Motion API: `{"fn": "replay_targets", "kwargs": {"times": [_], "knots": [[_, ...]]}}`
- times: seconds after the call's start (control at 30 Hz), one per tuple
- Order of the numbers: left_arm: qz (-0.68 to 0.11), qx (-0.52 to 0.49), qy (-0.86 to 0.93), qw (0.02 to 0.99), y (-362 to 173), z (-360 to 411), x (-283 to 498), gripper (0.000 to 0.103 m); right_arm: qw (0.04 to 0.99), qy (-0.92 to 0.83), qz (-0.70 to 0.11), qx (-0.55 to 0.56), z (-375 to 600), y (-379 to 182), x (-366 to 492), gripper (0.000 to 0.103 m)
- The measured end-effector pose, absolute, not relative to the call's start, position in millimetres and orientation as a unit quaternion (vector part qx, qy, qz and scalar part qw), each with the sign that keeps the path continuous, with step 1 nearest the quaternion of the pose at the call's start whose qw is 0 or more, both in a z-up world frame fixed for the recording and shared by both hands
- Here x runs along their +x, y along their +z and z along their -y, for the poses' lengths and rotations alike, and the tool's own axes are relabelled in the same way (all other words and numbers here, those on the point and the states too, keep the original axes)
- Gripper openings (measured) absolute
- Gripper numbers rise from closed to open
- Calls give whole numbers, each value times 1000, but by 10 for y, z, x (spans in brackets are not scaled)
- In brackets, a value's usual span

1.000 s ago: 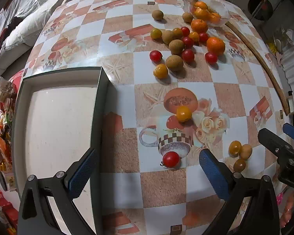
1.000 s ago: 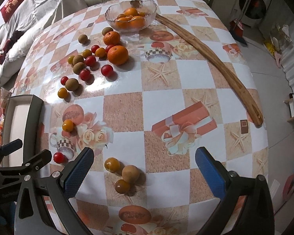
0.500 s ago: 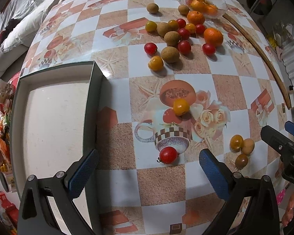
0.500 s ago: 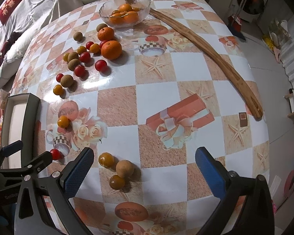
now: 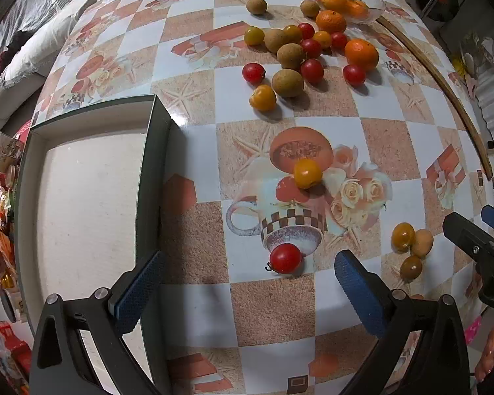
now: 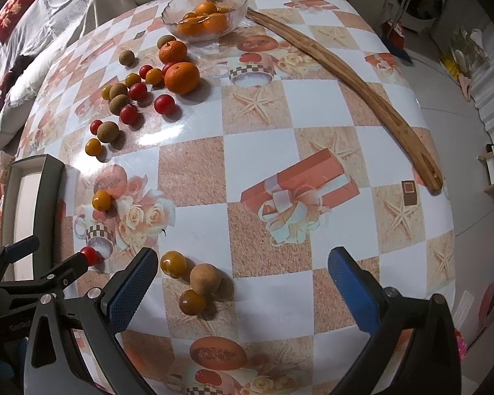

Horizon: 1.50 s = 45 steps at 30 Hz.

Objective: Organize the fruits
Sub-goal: 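Move both tools over the loose fruits beside the white tray, then grasp a red cherry tomato with left tool while right tool grasps a brown plum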

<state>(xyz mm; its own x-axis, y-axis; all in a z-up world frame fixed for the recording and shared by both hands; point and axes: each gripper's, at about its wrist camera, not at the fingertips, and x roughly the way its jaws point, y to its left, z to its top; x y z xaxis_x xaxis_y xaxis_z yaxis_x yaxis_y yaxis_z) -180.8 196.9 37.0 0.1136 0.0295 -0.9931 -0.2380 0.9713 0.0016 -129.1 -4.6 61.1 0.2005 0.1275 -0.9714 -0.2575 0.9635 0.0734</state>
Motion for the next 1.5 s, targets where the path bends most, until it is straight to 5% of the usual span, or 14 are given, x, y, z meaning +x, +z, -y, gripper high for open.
{"fn": "replay_targets", "kwargs": {"times": [1.3,1.37,1.5], "knots": [[-669,-23,76,739,-310,-1641,-1814,103,750,142,-644,-52,106,319,-1728,103],[-672,-22,76,736,-339,-1625,-1808,94,747,145,-647,-46,72,299,-1732,99],[-673,-30,80,734,-316,-1653,-1778,94,744,148,-650,-42,-26,265,-1753,88]]}}
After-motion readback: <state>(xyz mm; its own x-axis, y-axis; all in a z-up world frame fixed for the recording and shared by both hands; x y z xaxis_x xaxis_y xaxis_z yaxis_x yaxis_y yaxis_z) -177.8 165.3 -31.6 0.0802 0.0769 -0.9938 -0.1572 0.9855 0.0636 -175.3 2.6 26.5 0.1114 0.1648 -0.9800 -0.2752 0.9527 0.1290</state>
